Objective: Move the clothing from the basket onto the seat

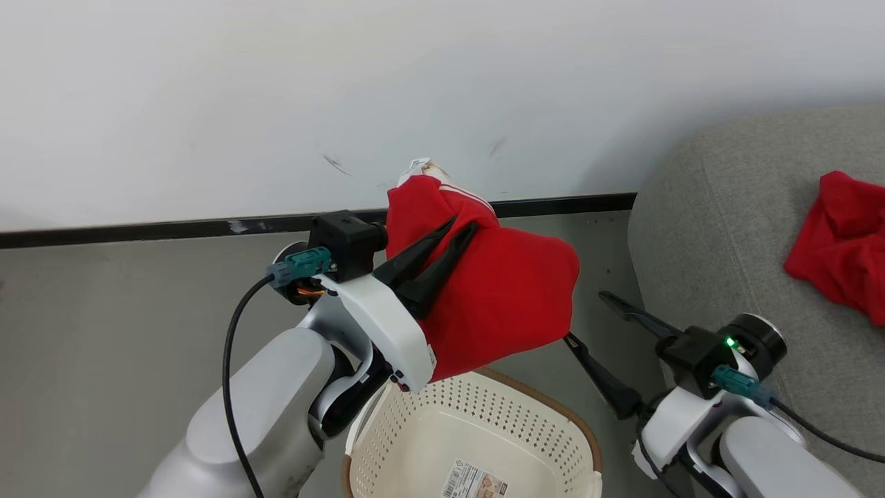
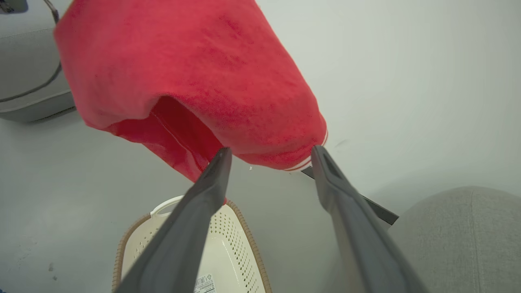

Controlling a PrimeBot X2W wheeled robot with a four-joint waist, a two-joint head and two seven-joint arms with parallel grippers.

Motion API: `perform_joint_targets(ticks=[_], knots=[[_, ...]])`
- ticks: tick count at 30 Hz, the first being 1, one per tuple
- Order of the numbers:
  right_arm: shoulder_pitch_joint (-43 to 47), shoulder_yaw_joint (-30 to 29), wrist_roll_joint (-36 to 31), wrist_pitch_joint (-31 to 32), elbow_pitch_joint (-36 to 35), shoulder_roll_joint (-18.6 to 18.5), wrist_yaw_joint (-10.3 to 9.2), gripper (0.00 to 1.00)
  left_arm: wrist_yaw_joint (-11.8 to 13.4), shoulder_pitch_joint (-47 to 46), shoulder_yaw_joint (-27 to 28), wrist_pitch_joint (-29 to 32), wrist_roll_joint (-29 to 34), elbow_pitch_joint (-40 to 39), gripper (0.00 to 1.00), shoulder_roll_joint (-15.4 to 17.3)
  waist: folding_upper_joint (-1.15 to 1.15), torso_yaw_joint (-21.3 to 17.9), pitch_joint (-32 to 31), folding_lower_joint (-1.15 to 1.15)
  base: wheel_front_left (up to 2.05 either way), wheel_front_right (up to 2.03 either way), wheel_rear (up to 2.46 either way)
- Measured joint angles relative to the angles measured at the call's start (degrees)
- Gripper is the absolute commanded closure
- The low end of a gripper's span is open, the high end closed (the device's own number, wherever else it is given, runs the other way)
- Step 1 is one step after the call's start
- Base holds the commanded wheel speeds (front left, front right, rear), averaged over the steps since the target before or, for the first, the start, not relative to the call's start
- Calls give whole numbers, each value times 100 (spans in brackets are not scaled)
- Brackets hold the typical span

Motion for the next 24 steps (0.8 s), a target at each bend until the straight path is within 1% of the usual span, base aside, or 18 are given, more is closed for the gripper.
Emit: perform_joint_targets(ticks=[8, 12, 19, 20, 21, 22, 23, 24], knots=[[-464, 448, -256, -3, 238, 133, 0, 0, 0, 1, -142, 130, 0, -1, 100, -40, 0, 119, -12, 0, 0, 0, 0], [-591, 535, -260, -4, 436, 190, 0, 0, 0, 1, -213, 180, 0, 1, 100, -47, 0, 171, -30, 0, 0, 0, 0], [-740, 677, -169, -4, 771, 471, 0, 0, 0, 20, -290, 269, -4, 34, 100, -64, 0, 231, -52, 0, 0, 0, 0], [-784, 697, -145, -4, 781, 510, 0, 2, 0, 20, -296, 296, -19, 34, 100, -64, 0, 235, -49, 0, 0, 0, 0], [-823, 708, -136, -5, 783, 548, 0, 41, 3, 20, -299, 296, -34, 35, 100, -64, 0, 238, -45, 0, 0, 0, 0], [-875, 730, -136, -5, 797, 583, 0, 65, 7, 20, -300, 296, -41, 35, 100, -64, 0, 240, -40, 0, 0, 0, 0], [-917, 730, -136, -5, 808, 617, 0, 85, 7, 20, -300, 296, -41, 35, 100, -64, 0, 240, -35, 0, 0, 0, 0], [-958, 730, -136, -7, 832, 650, 0, 100, 7, 20, -300, 297, -41, 35, 100, -63, 0, 240, -29, 0, 0, 0, 0]])
